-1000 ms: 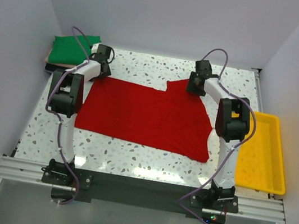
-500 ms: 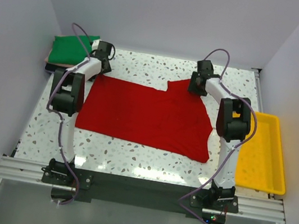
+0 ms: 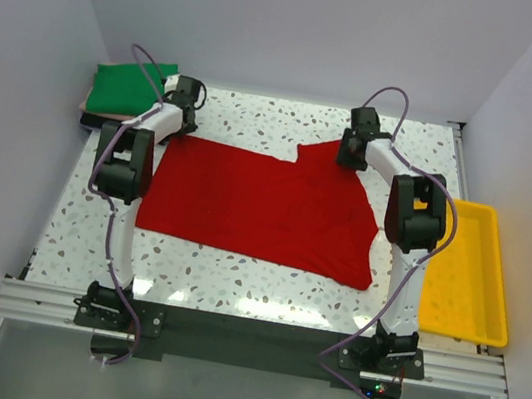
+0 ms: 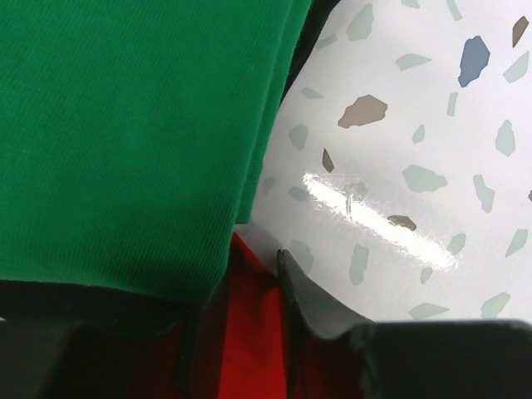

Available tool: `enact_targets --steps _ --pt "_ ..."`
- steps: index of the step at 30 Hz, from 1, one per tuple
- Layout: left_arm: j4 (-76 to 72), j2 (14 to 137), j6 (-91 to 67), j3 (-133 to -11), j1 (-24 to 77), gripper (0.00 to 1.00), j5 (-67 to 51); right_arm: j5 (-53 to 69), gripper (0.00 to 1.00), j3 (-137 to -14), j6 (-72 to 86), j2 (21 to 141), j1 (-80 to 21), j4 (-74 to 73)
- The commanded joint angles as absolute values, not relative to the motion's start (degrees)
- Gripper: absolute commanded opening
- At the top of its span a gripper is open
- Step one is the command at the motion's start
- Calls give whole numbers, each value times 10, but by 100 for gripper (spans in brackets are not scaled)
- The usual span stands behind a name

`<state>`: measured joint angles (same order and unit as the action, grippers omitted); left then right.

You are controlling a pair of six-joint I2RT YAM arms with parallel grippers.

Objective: Fold and stack the t-shirts
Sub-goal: Fold the tshirt

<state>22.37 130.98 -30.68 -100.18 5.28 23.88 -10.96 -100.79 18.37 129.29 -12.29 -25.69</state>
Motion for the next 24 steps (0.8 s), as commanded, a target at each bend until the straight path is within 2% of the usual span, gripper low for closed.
enact_targets --steps 1,8,9,12,17,23,24 --pt "231 1319 -311 -1022 52 31 247 -112 44 -1018 181 1294 -118 -251" --pt "232 1317 -309 -1016 52 25 244 -78 19 -1022 196 1292 -102 -250" --pt "231 1315 -309 -1013 52 24 243 -70 12 -1023 199 1292 -98 -249" --pt "229 1311 -308 -1013 52 22 239 -56 1 -1024 208 1284 -88 -245" --pt "228 1308 -307 -1012 52 22 236 -40 0 -1019 216 1266 -77 -235" --pt "222 1301 -306 -1005 52 34 235 -24 0 -995 227 1239 -70 -213" --pt "221 1299 -304 -1005 52 33 235 -22 0 -991 228 1230 -69 -209"
